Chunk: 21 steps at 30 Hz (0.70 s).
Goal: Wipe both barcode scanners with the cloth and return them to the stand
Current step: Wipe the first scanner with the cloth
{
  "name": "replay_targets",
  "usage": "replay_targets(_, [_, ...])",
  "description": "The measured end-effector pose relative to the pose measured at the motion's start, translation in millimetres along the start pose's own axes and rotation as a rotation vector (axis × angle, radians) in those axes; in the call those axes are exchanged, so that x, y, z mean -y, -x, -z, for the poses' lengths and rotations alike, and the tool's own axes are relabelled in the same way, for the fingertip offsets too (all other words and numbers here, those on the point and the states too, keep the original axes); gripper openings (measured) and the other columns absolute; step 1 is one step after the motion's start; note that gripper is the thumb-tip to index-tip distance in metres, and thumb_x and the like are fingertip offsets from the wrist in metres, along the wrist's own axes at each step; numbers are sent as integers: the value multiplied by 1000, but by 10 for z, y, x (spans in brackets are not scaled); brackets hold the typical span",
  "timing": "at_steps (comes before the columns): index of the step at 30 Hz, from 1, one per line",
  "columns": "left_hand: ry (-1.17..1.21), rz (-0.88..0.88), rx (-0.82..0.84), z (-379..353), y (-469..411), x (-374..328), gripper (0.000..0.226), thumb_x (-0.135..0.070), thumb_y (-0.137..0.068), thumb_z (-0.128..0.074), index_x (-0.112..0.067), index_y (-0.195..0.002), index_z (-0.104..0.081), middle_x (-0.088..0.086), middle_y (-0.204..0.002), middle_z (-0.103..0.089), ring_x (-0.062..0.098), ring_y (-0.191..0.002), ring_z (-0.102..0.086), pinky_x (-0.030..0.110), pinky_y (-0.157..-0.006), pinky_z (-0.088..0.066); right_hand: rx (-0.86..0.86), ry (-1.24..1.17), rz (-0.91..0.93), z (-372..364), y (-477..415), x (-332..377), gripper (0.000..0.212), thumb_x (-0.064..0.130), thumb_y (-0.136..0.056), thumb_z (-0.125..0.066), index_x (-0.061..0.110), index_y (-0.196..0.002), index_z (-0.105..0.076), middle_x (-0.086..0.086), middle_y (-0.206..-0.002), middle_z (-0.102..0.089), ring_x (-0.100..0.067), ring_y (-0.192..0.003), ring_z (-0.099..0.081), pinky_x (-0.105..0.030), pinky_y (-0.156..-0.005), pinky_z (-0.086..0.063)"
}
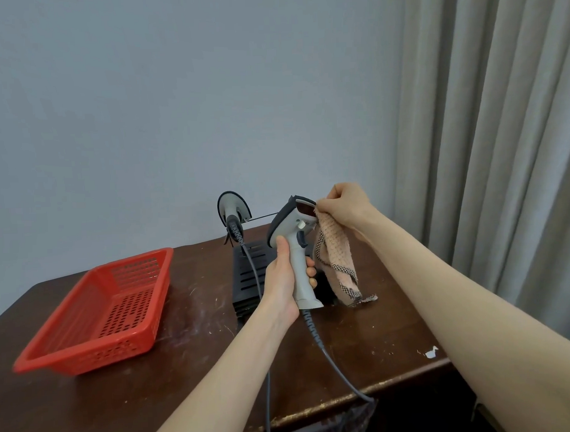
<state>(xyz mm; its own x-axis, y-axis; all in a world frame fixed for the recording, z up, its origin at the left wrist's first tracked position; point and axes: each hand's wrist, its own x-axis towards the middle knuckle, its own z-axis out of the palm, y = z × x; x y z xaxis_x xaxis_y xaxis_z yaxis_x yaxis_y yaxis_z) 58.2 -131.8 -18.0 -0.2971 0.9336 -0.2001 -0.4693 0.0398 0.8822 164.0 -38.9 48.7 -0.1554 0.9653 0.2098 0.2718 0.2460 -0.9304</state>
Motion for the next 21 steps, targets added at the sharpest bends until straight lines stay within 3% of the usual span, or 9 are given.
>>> replay_targets(6, [8,-14,-8,-8,6,-41,56,-57,-91,-41,-7,-76,-59,2,-53,-53,11,-40,-47,21,-37,-41,142,-197,-35,-19,64,23,25,18,-80,-70,16,-64,-51,1,-64,-51,-13,-57,-47,-24,-53,-36])
replay_targets(10, [3,-8,-26,-14,9,-33,54,-56,-92,-43,-7,-80,-59,2,-54,-54,11,-41,-48,20,-37,-41,5,-48,-5,-66,17,-21,25,13,-78,-67,16,-62,-48,2,-67,-54,-12,-62,-48,-24,-51,-37])
replay_targets(15, [-12,-35,-37,-21,-9,-86,52,-55,-92,-43,-7,-83,-60,2,-55,-56,12,-42,-50,21,-39,-43,16,-179,-5,-21,45,-49,22,20,-76,-70,17,-63,-53,3,-66,-54,-12,-62,-50,-24,-52,-38])
replay_targets(18, [-38,-43,-36,-29,-11,-115,53,-55,-93,-43,-6,-82,-60,2,-55,-56,12,-43,-50,22,-40,-43,42,-43,20,-18,45,-107,25,23,-79,-68,18,-62,-50,5,-64,-53,-13,-63,-49,-25,-55,-38])
replay_targets(21, [-69,-63,-58,-37,-26,-182,53,-54,-93,-45,-5,-82,-61,2,-55,-58,12,-43,-52,23,-42,-45,-91,150,46,70,-12,-166,21,21,-84,-62,17,-67,-49,4,-70,-53,-18,-76,-53,-33,-67,-43])
